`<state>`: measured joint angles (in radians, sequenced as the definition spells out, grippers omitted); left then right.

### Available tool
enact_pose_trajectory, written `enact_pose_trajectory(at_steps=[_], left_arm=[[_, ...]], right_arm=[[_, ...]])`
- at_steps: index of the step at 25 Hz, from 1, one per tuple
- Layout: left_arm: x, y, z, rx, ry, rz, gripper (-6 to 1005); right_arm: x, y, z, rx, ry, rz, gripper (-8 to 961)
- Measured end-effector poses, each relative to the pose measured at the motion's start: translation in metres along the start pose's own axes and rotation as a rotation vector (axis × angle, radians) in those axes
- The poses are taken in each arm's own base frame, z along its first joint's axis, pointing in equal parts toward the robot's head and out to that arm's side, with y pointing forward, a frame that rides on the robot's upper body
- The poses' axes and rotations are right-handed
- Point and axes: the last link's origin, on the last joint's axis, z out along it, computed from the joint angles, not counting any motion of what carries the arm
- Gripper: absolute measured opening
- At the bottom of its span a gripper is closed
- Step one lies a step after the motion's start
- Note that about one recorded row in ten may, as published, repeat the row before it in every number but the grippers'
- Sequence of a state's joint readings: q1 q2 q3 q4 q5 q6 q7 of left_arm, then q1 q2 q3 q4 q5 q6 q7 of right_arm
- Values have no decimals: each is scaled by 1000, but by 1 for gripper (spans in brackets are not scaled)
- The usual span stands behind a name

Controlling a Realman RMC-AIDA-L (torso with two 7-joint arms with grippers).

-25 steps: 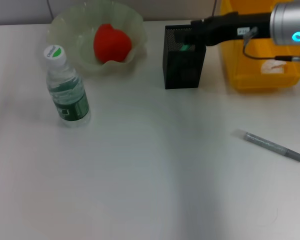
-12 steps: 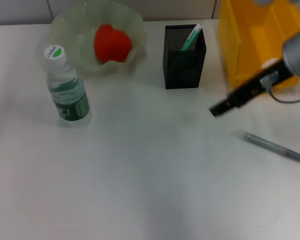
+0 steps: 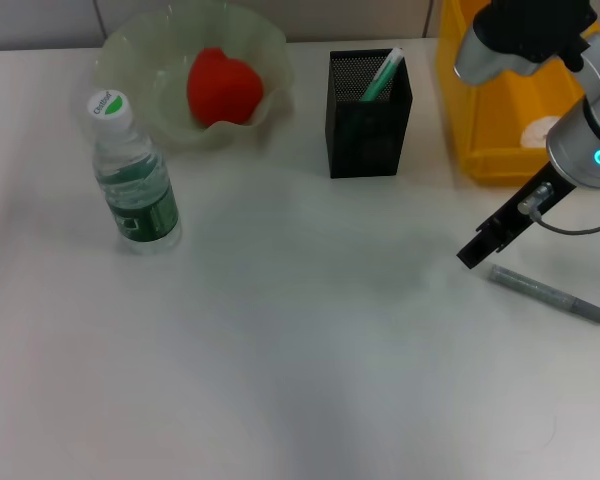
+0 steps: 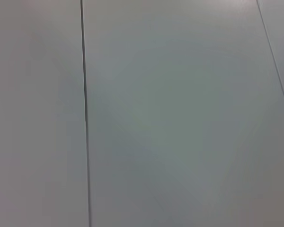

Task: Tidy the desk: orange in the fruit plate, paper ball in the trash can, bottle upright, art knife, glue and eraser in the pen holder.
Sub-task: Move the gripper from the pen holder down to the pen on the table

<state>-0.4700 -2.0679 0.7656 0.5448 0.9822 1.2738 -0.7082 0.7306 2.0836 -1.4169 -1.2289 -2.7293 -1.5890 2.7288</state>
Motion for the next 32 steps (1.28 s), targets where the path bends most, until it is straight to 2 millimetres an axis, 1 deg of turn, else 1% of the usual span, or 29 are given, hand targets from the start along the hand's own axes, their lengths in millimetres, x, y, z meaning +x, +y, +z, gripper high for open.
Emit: enact_pose_trajectory(at_steps=[2, 3, 4, 11, 13, 24, 32], left_arm=[[-1, 0, -2, 2, -3, -2, 787], [-1, 0, -2, 2, -3, -2, 787], [-1, 0, -3, 3, -3, -2, 787], [-1, 0, -3, 3, -4, -3, 787], [-1, 0, -4, 2, -4, -3, 787], [-1, 1, -3, 1, -2, -3, 787], [-1, 0, -4, 3, -4, -3, 787]], right_arm=[[2, -2, 11, 17, 22, -9, 637], [2, -2, 11, 17, 22, -9, 637], [4, -3, 16, 30, 36, -17, 637], [7, -5, 23, 39, 47, -12, 638], [12, -6, 30, 27, 68, 1, 638], [18, -7, 38, 15, 88, 20, 622], [18, -8, 40, 12, 90, 24, 452]])
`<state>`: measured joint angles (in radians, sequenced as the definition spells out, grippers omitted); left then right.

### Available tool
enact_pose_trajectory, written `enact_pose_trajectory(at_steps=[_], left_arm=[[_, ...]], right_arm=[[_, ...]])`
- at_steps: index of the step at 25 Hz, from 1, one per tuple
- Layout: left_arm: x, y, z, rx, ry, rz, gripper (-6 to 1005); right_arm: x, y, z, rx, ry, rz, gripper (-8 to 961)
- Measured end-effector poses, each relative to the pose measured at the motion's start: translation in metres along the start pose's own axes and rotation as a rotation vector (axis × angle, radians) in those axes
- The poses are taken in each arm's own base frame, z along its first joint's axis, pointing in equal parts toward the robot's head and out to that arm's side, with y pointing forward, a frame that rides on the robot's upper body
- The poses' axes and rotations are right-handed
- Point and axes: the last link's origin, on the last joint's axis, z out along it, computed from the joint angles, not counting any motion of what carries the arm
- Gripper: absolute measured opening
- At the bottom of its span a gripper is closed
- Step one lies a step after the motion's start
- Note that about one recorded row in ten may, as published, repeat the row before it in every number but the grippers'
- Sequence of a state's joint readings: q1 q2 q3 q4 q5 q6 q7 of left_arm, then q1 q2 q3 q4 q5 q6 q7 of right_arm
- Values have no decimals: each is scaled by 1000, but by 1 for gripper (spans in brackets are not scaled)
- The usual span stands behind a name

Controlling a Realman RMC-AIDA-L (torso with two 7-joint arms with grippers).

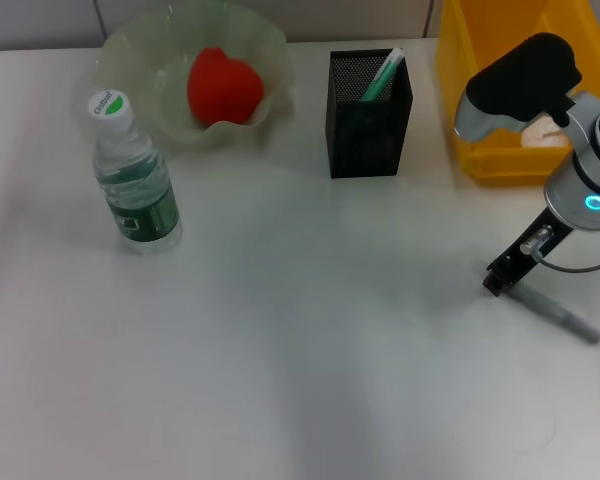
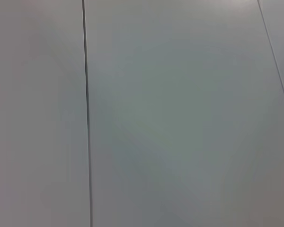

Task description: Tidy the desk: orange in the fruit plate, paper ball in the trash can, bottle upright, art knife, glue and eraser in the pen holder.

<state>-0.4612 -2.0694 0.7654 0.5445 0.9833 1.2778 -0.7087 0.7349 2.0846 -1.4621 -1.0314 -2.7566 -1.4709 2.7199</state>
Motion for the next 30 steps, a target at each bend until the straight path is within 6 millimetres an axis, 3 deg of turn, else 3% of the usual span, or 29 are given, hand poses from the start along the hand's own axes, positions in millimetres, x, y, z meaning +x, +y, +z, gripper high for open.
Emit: enact_pose_trajectory(at_steps=[2, 7, 13, 15, 17, 19, 20, 21, 24, 25, 26, 27, 29, 30], left_arm=[[0, 0, 0, 0, 0, 0, 787], [0, 0, 0, 0, 0, 0, 787], [1, -1, 0, -1, 2, 2, 787], [1, -1, 0, 2, 4, 3, 787], [1, -2, 0, 4, 5, 3, 788], [1, -2, 0, 4, 5, 3, 788], [1, -2, 0, 6, 4, 3, 788], [1, -2, 0, 6, 4, 3, 788], [1, -3, 1, 9, 0, 6, 788], [0, -2, 1, 11, -3, 9, 788], [0, -2, 1, 11, -3, 9, 788], [0, -2, 2, 12, -5, 8, 788], [-1, -2, 2, 12, -6, 6, 788], [-2, -1, 2, 12, -8, 3, 788]], right_arm=[[0, 0, 1, -1, 2, 1, 410], [1, -1, 0, -3, -2, 9, 202], [2, -5, -18, -93, -102, 36, 152], [3, -6, -44, -281, -295, 43, 151], [4, -8, -55, -351, -385, 46, 150], [7, -13, -73, -483, -591, 43, 150], [12, -22, -84, -556, -783, 50, 149], [12, -22, -84, -556, -783, 50, 149], [17, -36, -86, -603, -1098, 64, 148], [19, -42, -79, -594, -1294, 75, 148], [19, -42, -79, -594, -1294, 75, 148], [18, -46, -69, -534, -1436, 92, 148], [16, -48, -64, -492, -1486, 97, 148], [11, -51, -56, -383, -1565, 94, 148]])
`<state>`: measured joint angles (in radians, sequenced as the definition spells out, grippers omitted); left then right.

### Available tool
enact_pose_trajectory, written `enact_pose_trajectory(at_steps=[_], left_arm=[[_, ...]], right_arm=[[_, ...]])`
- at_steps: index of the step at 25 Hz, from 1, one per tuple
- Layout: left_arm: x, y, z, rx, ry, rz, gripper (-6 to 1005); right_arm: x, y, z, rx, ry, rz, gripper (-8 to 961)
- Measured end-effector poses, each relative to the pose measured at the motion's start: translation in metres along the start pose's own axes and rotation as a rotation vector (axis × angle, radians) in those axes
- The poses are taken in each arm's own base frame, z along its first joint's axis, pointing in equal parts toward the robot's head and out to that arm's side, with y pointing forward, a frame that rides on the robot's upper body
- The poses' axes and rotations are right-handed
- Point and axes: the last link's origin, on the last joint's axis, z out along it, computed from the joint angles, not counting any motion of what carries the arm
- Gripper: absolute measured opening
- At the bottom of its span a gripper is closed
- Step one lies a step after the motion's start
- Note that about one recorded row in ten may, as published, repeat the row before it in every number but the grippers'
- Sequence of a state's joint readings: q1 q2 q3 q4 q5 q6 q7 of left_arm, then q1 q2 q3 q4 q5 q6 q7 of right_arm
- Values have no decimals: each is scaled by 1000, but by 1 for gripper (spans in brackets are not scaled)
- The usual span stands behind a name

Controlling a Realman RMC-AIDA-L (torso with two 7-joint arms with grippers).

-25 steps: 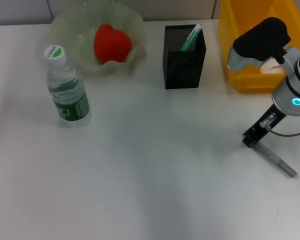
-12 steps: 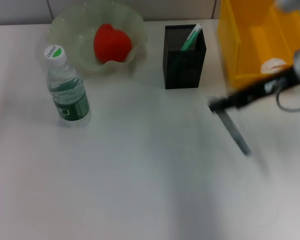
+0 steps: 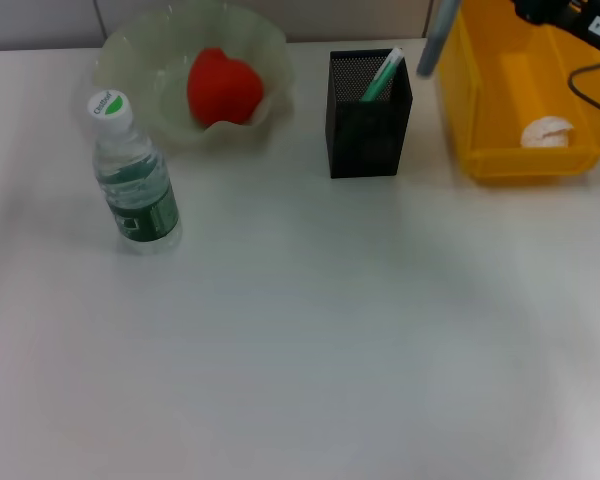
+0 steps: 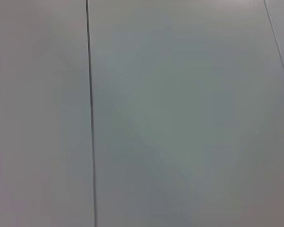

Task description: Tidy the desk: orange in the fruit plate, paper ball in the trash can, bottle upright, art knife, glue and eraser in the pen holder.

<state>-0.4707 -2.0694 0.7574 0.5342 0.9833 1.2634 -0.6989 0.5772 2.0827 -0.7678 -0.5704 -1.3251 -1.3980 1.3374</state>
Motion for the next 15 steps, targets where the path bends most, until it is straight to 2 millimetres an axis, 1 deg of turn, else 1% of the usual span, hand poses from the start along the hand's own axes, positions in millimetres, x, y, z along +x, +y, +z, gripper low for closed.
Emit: enact_pose_trajectory(at_steps=[1, 2, 3, 4, 5, 6, 10, 15], left_arm=[[0, 0, 0, 1, 0, 0, 788], [0, 0, 0, 2, -1, -1, 788], [0, 0, 0, 2, -1, -1, 788], [-1, 0, 0, 3, -2, -1, 788], [-1, 0, 0, 4, -3, -1, 788], [-1, 0, -1, 4, -4, -1, 788], [-3, -3, -6, 23, -11, -7, 788], [-8, -5, -11, 48, -17, -16, 788]], right_arm=[[0, 0, 0, 0, 0, 0, 149], [6, -4, 9, 40, -18, -49, 149], [6, -4, 9, 40, -18, -49, 149], [10, -5, 15, 55, -17, -65, 149], [15, -9, 26, 84, 6, -81, 149], [15, -9, 26, 84, 6, -81, 149], [25, -15, 48, 129, 89, -112, 147], [33, -17, 58, 161, 134, -98, 150]])
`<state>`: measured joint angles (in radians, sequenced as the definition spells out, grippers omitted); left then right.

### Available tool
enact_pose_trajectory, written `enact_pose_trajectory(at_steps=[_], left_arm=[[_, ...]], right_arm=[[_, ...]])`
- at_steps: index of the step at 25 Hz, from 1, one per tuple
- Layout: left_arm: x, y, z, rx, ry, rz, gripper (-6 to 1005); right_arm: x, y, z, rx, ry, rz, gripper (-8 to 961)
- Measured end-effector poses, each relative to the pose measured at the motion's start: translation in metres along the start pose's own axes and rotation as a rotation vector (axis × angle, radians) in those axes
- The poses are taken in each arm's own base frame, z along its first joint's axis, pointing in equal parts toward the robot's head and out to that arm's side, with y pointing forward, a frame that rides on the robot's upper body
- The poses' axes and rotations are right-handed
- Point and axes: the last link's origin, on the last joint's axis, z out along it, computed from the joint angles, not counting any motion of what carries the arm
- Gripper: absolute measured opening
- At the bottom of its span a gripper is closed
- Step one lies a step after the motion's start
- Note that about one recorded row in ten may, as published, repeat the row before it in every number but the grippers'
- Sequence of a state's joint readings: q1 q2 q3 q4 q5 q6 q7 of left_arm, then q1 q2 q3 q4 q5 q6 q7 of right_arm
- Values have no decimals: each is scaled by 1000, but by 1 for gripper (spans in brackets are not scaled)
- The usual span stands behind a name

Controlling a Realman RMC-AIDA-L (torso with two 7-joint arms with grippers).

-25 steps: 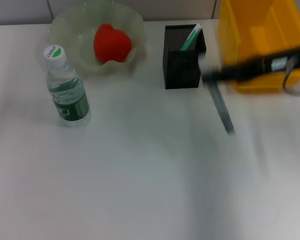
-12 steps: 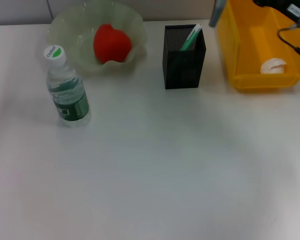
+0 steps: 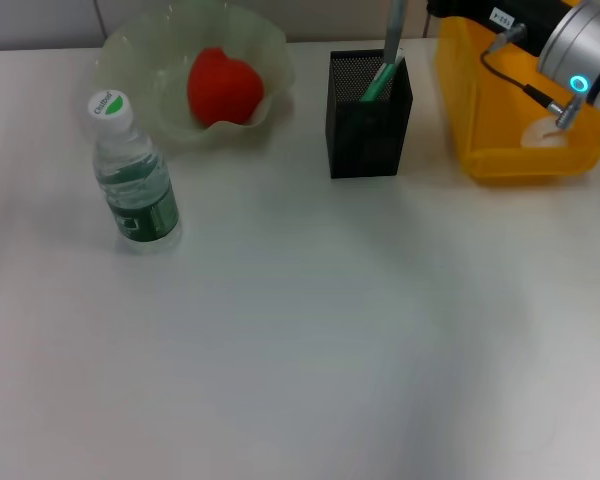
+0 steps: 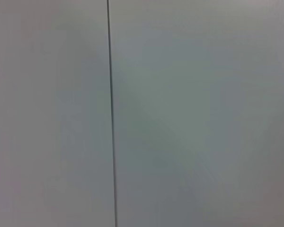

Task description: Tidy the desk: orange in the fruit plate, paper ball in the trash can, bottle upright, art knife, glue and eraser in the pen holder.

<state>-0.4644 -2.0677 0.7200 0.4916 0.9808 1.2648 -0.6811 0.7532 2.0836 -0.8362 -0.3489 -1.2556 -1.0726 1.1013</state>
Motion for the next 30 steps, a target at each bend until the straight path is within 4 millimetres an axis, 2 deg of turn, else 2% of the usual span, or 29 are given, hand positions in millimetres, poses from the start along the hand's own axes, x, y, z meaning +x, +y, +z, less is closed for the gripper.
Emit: enact_pose_trajectory(at_steps=[14, 22, 27, 30], left_arm=[[-2, 1, 0, 2, -4, 4, 788], [-1, 1, -3, 0, 1, 3, 788], [-1, 1, -3, 0, 2, -5, 788], [2, -2, -1, -14, -6, -46, 788]], right_arm=[[21, 11, 7, -16, 80, 17, 188], [26, 13, 0, -27, 78, 52, 209], [24, 13, -9, -43, 41, 107, 432], [11, 17, -19, -108, -21, 146, 512]])
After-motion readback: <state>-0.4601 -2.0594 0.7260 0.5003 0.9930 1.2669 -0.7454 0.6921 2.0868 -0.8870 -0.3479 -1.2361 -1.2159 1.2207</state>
